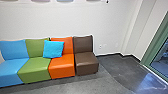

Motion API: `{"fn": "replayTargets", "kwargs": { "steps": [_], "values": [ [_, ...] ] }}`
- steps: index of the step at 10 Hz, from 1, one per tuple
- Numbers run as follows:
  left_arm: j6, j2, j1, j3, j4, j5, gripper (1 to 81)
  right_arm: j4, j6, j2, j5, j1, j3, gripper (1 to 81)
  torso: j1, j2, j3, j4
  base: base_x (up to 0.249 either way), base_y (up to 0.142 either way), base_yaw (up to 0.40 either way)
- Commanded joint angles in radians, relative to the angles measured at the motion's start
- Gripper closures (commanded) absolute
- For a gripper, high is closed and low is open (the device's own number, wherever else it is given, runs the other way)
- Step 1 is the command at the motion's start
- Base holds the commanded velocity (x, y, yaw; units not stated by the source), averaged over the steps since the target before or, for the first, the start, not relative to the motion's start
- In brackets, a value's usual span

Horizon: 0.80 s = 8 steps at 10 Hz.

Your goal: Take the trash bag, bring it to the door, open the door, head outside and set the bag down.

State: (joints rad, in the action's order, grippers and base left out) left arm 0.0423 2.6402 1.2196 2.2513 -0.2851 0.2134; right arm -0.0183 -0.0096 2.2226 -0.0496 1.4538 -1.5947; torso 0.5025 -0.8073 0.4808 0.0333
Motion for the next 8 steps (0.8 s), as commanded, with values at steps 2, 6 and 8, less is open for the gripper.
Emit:
{"fn": "replayTargets", "kwargs": {
  "steps": [2, 6, 8],
  "values": [
    [0.001, -0.032, -0.111, -0.002, -0.035, 0.110, 1.0, -0.029, 0.002, -0.139, -0.061, -0.068, 0.136, 1.0, 0.086, -0.133, 0.125, 0.000, 0.000, 0.000, 0.000],
    [0.001, -0.031, -0.156, -0.001, -0.046, 0.127, 1.0, -0.029, 0.020, -0.226, -0.062, -0.098, 0.213, 1.0, 0.177, -0.276, 0.166, 0.000, 0.000, 0.000, 0.000],
    [0.002, -0.026, -0.176, 0.004, -0.062, 0.135, 1.0, -0.029, 0.026, -0.312, -0.062, -0.132, 0.266, 1.0, 0.209, -0.325, 0.197, 0.000, 0.000, 0.000, 0.000]
  ]
}}
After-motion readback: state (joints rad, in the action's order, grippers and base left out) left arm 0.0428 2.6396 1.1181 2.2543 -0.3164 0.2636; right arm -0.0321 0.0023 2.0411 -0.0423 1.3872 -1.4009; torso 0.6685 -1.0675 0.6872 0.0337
